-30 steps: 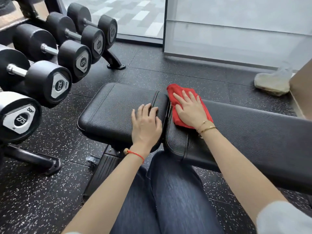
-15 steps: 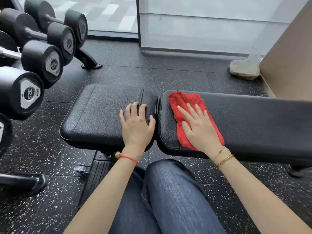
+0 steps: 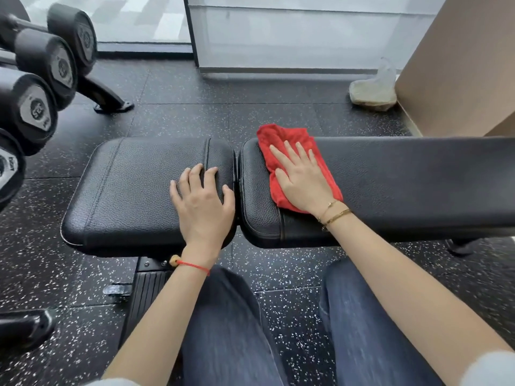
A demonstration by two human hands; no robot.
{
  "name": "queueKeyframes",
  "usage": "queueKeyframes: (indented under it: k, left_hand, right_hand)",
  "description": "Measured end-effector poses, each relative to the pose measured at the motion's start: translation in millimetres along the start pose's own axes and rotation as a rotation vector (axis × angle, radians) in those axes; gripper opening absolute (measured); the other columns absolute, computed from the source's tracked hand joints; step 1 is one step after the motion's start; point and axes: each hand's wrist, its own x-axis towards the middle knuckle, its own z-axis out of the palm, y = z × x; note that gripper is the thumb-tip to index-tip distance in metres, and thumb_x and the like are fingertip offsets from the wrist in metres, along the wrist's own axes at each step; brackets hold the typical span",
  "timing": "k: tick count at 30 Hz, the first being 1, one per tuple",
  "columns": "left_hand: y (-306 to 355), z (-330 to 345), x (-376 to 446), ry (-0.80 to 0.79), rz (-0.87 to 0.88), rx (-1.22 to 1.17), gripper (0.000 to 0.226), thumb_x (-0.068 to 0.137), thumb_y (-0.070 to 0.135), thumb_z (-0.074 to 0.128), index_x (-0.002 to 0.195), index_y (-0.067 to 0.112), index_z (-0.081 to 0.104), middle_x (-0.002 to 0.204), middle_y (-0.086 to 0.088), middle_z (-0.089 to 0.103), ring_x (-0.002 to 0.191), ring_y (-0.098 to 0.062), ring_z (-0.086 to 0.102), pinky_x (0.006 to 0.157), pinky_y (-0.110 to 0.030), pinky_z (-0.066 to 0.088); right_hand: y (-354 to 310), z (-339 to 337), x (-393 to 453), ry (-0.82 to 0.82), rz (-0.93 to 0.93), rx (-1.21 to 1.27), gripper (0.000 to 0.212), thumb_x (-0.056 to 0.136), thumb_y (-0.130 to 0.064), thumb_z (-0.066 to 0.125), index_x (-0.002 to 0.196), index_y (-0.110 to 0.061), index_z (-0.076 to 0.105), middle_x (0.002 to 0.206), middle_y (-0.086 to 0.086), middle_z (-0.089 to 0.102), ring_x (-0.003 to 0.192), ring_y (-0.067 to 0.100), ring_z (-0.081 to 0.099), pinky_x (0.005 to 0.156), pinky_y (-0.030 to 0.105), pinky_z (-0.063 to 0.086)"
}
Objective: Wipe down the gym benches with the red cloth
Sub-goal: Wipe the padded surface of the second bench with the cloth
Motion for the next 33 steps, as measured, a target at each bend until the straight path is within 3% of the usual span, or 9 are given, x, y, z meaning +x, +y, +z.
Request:
queueKeyframes:
  k: [7,10,15,21,24,29,33]
  left_hand:
    - [23,-5,3,-0.084,-0.097,-0.004,0.042,0.092,0.026,0.051,0.132,0.015,0.053,0.147,-0.011,0.043,0.143,-0.032,0.029,0.120,-0.059,0.013]
    - [60,-1,0,-0.093,-0.061,-0.056,0.043,0.093,0.025,0.048,0.135,0.015,0.052,0.149,-0.010,0.042,0.145,-0.032,0.026,0.121,-0.058,0.010]
    - [125,17,-15,-0.111,0.037,-0.139,0.044,0.095,0.025,0.046,0.137,0.016,0.051,0.148,-0.008,0.043,0.144,-0.028,0.030,0.122,-0.053,0.012]
    - [166,39,-31,-0.105,0.018,-0.088,0.042,0.096,0.027,0.042,0.136,0.018,0.051,0.148,-0.005,0.045,0.145,-0.029,0.029,0.121,-0.052,0.015]
    - [168,44,-33,-0.068,0.005,0.001,0.040,0.096,0.027,0.040,0.134,0.022,0.052,0.146,-0.003,0.046,0.143,-0.027,0.031,0.120,-0.050,0.017]
    - [169,44,-33,-0.031,0.017,0.023,0.041,0.092,0.024,0.044,0.131,0.020,0.054,0.142,-0.004,0.050,0.140,-0.028,0.036,0.118,-0.049,0.023]
    - [173,46,-37,-0.044,0.011,0.059,0.043,0.094,0.021,0.042,0.135,0.017,0.052,0.145,-0.006,0.049,0.142,-0.030,0.034,0.119,-0.049,0.022]
  right_hand:
    - [11,-2,-4,-0.014,-0.087,0.037,0.055,0.102,-0.032,0.034,0.155,-0.028,0.020,0.163,0.005,0.014,0.151,0.025,0.006,0.123,0.042,-0.001]
    - [30,-6,-21,-0.002,-0.123,0.030,0.055,0.101,-0.032,0.036,0.154,-0.030,0.022,0.163,0.003,0.017,0.151,0.023,0.008,0.123,0.041,0.001]
    - [95,-18,-52,0.082,-0.035,0.006,0.053,0.100,-0.028,0.041,0.152,-0.027,0.031,0.160,0.006,0.025,0.149,0.027,0.017,0.122,0.044,0.006]
    - [131,-28,-8,0.048,0.067,-0.044,0.055,0.100,-0.030,0.036,0.154,-0.026,0.024,0.162,0.008,0.018,0.150,0.027,0.012,0.123,0.044,0.003]
    - [129,-26,-4,0.044,0.005,-0.056,0.056,0.100,-0.030,0.036,0.154,-0.025,0.024,0.162,0.009,0.018,0.150,0.027,0.012,0.122,0.044,0.003]
    - [143,-28,-50,0.003,-0.276,-0.007,0.056,0.099,-0.029,0.038,0.153,-0.027,0.026,0.162,0.006,0.021,0.150,0.024,0.014,0.123,0.040,0.004]
    - [190,-39,-65,0.009,-0.244,0.010,0.055,0.099,-0.027,0.040,0.152,-0.028,0.029,0.160,0.005,0.024,0.150,0.025,0.018,0.123,0.042,0.006]
